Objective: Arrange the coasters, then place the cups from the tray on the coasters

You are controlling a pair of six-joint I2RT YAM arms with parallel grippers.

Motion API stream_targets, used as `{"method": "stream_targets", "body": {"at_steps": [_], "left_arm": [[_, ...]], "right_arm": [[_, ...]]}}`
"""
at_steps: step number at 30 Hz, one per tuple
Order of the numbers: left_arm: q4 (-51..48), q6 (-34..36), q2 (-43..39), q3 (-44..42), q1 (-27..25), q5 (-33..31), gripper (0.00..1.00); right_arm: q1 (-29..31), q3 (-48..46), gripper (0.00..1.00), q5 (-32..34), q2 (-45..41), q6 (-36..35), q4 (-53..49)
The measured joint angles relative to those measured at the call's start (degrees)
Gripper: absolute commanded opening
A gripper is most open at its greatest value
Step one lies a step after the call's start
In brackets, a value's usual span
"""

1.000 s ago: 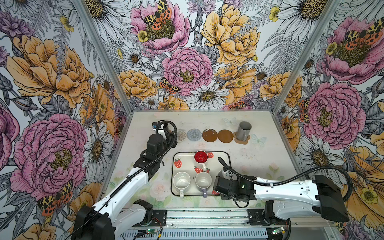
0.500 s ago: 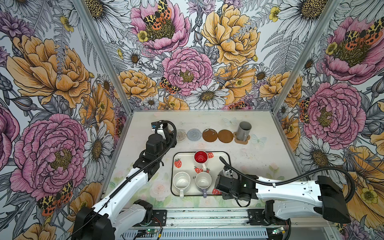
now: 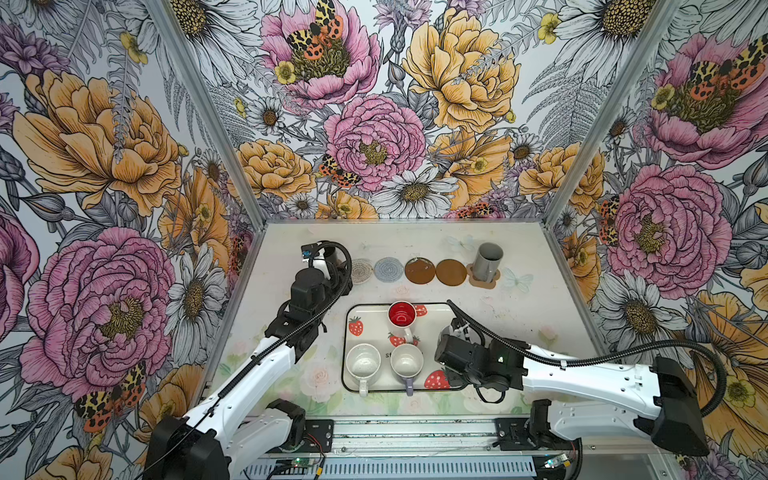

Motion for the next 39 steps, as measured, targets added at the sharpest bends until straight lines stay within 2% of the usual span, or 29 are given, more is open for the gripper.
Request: {"method": "stream_targets", "body": {"at_steps": [24, 39], "left_arm": [[-0.15, 0.94, 0.02, -0.11, 1.46, 0.02, 0.63], [-0.09, 1.53, 1.01, -0.11, 2.40, 0.07, 0.63]], "right_arm": [[-15.98, 10.10, 0.00, 0.15, 7.78, -17.09, -0.61], [-24.74, 15.13, 0.00, -1.31, 14.73, -24.35, 3.19]]}}
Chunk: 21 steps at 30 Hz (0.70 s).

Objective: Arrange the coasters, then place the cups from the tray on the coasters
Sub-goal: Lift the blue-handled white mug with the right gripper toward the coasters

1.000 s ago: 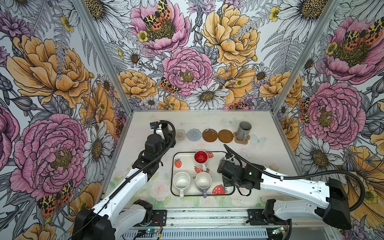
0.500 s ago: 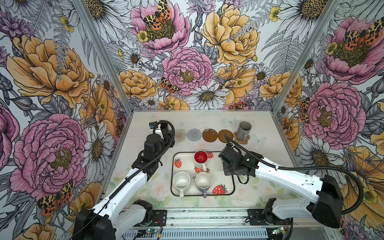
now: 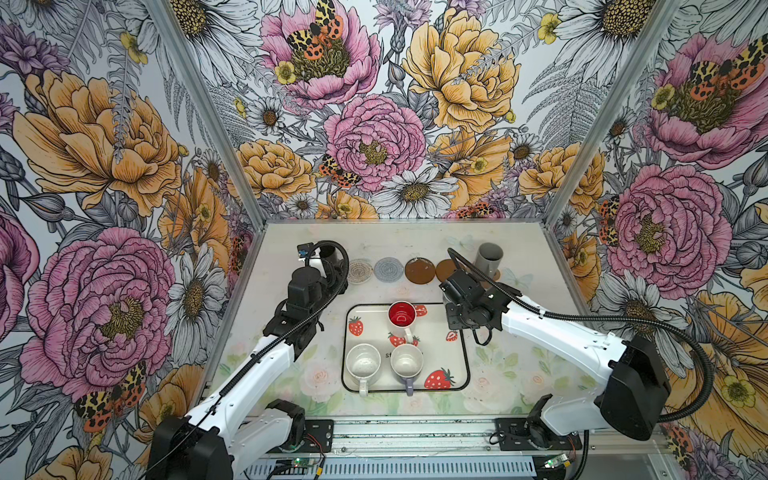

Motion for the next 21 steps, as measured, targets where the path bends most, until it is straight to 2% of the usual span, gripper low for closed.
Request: {"method": "stream_targets", "body": {"at_steps": [11, 21], "left_arm": [[0.15, 0.00, 2.62, 0.02, 0.35, 1.29, 0.62], [1.95, 0.00, 1.33, -0.09, 0.35, 1.49, 0.61]], "right_arm": [[-4.52, 1.46, 0.00, -2.12, 5.14, -3.43, 5.05], [-8.70, 5.73, 0.00, -3.32, 9.35, -6.19, 9.90]]}}
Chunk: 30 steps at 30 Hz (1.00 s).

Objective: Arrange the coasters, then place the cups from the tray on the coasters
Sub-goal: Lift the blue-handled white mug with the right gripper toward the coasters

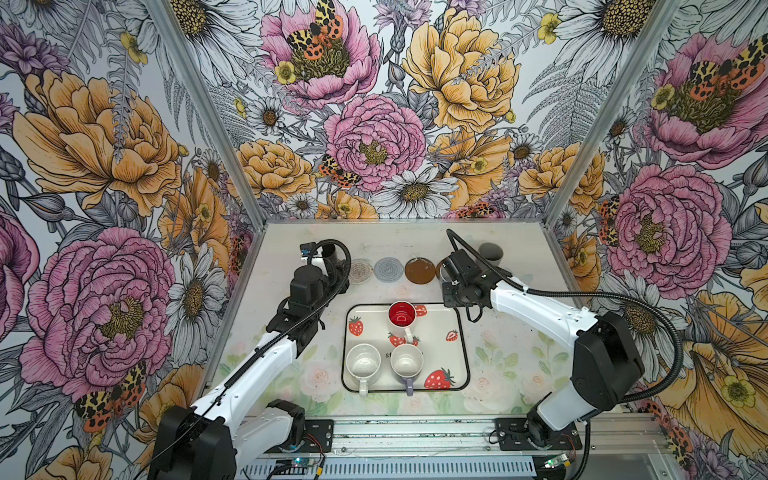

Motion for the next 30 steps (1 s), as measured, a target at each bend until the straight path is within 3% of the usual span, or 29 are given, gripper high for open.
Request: {"method": "stream_targets", "body": {"at_steps": [30], "left_arm": [[2.51, 1.55, -1.27, -0.70, -0.17, -0.02, 0.61]], "right_arm": [[-9.57, 10.21, 0.00, -4.68, 11.28, -5.79, 1.55]]}}
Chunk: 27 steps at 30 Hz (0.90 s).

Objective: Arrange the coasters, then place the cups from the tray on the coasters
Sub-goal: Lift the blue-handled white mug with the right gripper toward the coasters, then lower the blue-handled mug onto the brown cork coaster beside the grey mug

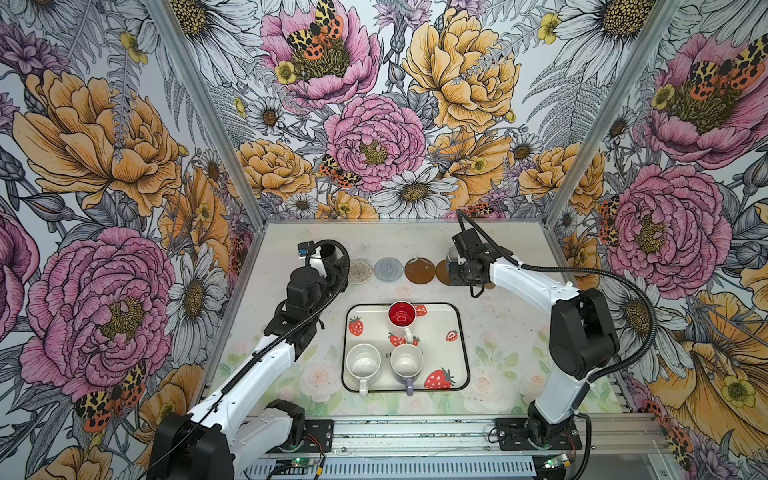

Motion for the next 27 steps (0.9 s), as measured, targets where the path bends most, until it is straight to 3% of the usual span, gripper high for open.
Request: {"method": "stream_targets", "body": {"at_steps": [27], "left_arm": [[0.02, 0.15, 0.00, 0.00, -0.26, -0.07, 0.61]], "right_arm": [[-2.19, 4.15, 0.00, -2.23, 5.40, -2.10, 0.42]]}}
